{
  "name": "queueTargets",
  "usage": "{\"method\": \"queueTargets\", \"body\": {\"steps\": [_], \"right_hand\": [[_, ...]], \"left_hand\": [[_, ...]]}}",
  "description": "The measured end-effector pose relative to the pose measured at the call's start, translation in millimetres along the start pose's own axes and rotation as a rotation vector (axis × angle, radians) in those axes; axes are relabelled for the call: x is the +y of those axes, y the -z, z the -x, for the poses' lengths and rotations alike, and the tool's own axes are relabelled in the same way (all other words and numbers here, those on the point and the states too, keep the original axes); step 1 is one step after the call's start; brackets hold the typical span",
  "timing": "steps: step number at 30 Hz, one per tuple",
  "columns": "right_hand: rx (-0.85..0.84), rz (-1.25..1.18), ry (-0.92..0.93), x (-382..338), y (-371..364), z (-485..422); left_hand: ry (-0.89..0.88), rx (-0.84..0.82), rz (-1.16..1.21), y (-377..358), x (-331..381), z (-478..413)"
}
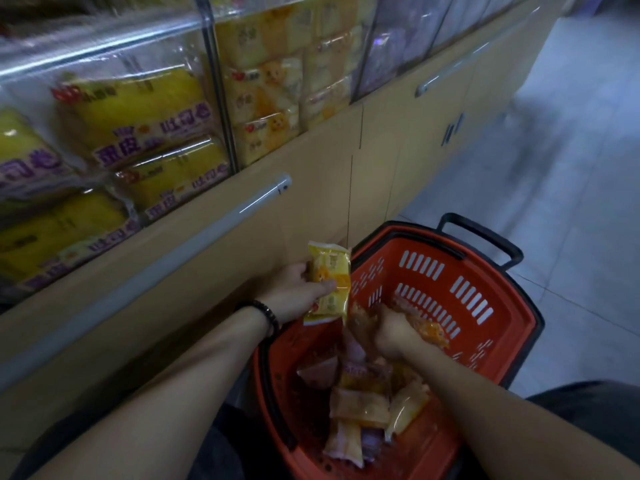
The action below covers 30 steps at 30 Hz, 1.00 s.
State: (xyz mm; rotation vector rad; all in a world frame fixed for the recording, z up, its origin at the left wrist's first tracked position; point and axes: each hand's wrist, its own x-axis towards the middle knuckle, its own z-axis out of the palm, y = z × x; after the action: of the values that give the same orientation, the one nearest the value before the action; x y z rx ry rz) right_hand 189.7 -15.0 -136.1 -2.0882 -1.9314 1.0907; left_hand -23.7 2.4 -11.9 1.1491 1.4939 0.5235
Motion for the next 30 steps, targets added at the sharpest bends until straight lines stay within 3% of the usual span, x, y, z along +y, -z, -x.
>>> {"method": "queueTargets", "body": {"steps": [7,10,13,16,21,23,25,28,30], "right_hand": [[0.105,-0.644,0.027,-27.2,72.6,49.9],[0.044,-1.005,0.03,-35.3,94.1,81.2],[-0.034,-1.167,0.12,-36.9,106.4,101.5],[-0.006,-1.164,0.241,-38.9,112.7,117.1],[0.502,-0.598,0.383,-58.4,102.4,140.9],[0.506,-0.495,0.428,-65.2,97.8,151.6],[0.434,-0.596,0.436,-71.0,97.5,162.1],[0.541,-0.701,0.388,-77.2,106.5,170.6],[0.494,-0.842,0.329,-79.5,119.9,174.4]], "left_hand": [[-0.022,0.034,0.005,1.4,5.0,3.5],[-0.03,0.048,0.006,1.5,5.5,7.4],[-0.045,0.038,0.027,0.3,7.1,8.4],[-0.112,0.026,0.036,-6.9,18.1,20.2],[-0.189,-0.085,0.239,-35.4,44.6,64.4],[-0.216,-0.128,0.282,-40.5,50.6,78.3],[-0.246,-0.141,0.309,-40.3,54.6,87.6],[-0.267,-0.192,0.292,-38.8,59.7,93.6],[-0.297,-0.189,0.281,-40.0,64.5,99.6]]}}
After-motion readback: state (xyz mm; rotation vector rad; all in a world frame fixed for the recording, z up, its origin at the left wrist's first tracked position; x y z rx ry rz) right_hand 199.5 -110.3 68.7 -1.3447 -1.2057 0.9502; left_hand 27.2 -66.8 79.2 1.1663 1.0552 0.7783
